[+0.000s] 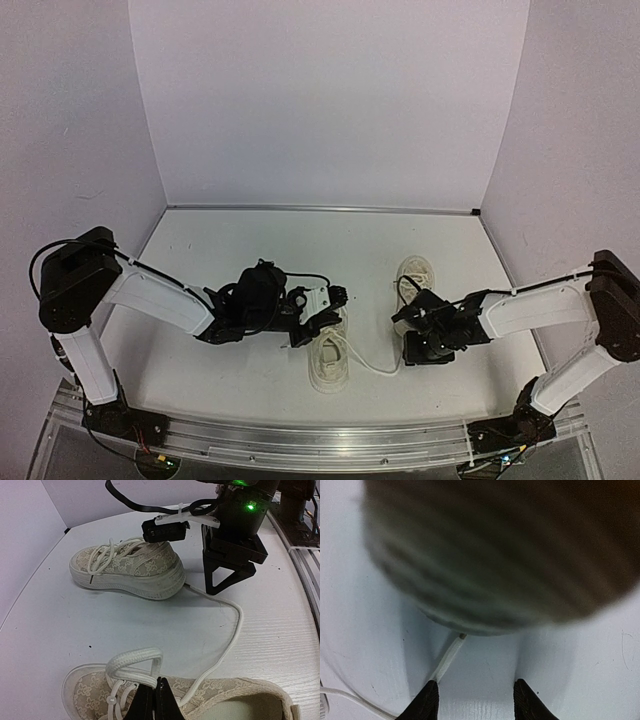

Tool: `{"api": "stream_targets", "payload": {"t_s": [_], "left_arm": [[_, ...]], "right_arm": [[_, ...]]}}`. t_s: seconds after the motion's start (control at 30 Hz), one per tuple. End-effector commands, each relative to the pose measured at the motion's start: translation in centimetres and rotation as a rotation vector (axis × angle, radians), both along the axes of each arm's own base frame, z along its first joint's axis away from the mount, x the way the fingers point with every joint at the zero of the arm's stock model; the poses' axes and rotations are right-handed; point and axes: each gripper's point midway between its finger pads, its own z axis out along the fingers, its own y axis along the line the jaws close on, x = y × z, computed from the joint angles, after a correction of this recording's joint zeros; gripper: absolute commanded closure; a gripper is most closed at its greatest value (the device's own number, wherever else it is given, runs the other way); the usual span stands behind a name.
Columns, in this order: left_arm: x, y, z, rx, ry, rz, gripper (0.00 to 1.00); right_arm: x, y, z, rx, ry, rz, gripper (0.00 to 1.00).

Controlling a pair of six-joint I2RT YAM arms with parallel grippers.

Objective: Tie the shoes

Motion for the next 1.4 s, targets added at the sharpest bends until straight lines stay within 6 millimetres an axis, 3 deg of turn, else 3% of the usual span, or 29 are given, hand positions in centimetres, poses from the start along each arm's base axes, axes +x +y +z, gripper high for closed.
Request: {"api": "stream_targets", "payload": {"t_s": [0.0,0.17,0.57,0.67,0.77,0.87,1.17,1.27,1.37], "left_arm": [[0.5,-1.1,2.4,-0.071,-0.028,-0.007,1.0],[0.4,-1.0,2.2,-0.07,-0.025,-0.006,1.0],[0.3,-0.9,2.3,-0.071,-0.029,-0.008,1.0],[0.2,-0.8,2.3,-0.073,-0.035,-0.015,1.0],[0.1,-0.6,2.1,-0.073,-0.038,-0.017,1.0],[0.0,-0.5,2.1,-0.078,-0.045,-0.019,1.0],[-1.0,0.6,1.5,-0.101,-0.097,-0.061,1.0],[-1.3,1.0,1.5,-0.109,-0.122,-0.071,1.0],[-1.7,1.3,0.9,-0.09,-0.133,-0.087,1.0]], "right_arm": [[0.5,1.3,1.4,0.061,-0.018,-0.008,0.5],[1.0,2.1,1.6,0.066,-0.02,0.007,0.51],[0.7,1.5,-1.3,-0.01,0.026,0.011,0.62],[0.6,1.8,-1.7,0.006,0.032,0.012,0.71],[0.7,2.9,-1.0,0.045,0.025,0.029,1.0],[1.5,4.3,1.1,0.1,-0.014,0.048,1.0],[5.2,8.4,12.4,0.268,-0.24,0.13,1.0],[7.1,9.7,15.7,0.268,-0.32,0.17,1.0],[9.3,10.9,17.6,0.254,-0.365,0.206,1.0]]}}
